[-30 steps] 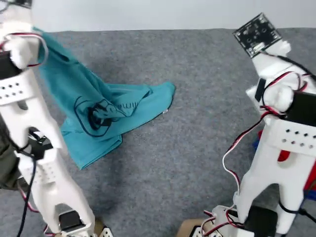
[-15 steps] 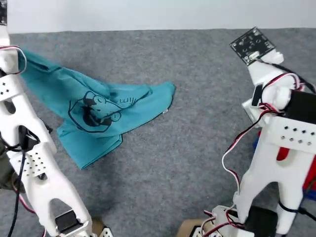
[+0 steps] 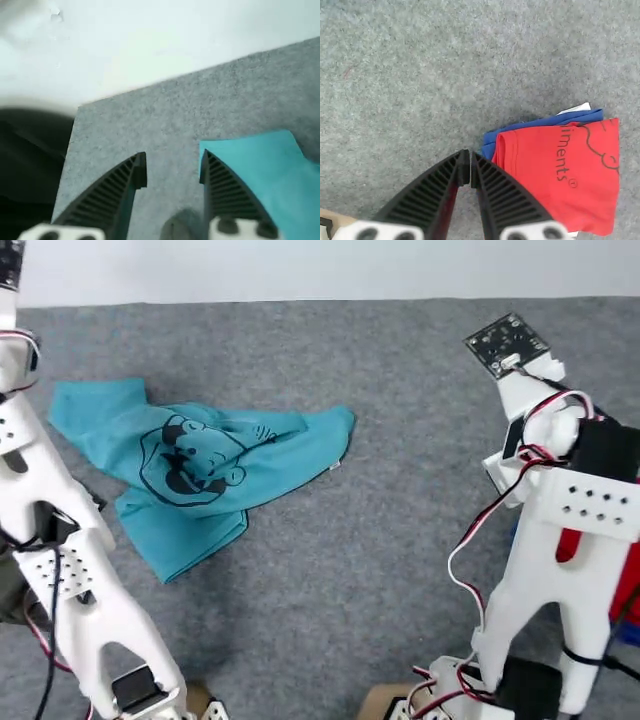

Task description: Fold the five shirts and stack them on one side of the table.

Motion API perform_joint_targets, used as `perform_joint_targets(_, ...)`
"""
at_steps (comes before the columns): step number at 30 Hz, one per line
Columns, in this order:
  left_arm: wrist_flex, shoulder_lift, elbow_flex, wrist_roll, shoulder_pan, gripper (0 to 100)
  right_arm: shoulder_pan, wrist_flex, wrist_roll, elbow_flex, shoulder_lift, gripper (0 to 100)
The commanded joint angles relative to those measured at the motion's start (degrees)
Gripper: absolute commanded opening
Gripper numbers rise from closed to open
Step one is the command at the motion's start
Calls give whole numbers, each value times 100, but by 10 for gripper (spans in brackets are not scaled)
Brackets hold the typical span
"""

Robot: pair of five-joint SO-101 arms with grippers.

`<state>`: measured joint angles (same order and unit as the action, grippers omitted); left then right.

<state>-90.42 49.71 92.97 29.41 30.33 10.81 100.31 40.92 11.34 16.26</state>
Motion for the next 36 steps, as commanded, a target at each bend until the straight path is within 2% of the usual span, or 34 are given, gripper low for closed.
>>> perform_joint_targets(1,-1081,-378,268,264,-281,180,31,180,-79,35,215,10)
perform_joint_targets(6,-1037,-958,-567,167,-299,178,48,189,-79,26,215,10)
perform_joint_targets(13,-1037,-2303,-2862,193,-492,178,66,215,-79,26,224,10)
perform_joint_targets(21,-1002,-4615,-6809,905,-703,178,66,224,-88,26,224,10)
perform_joint_targets(24,-1002,-5222,-8198,1134,-800,177,66,224,-308,26,224,10)
perform_joint_targets(30,-677,-5644,-10246,1679,-1046,180,66,224,-492,-316,224,10)
perform_joint_targets(36,-26,-5635,-11609,2699,-1125,186,66,207,-835,-721,224,10)
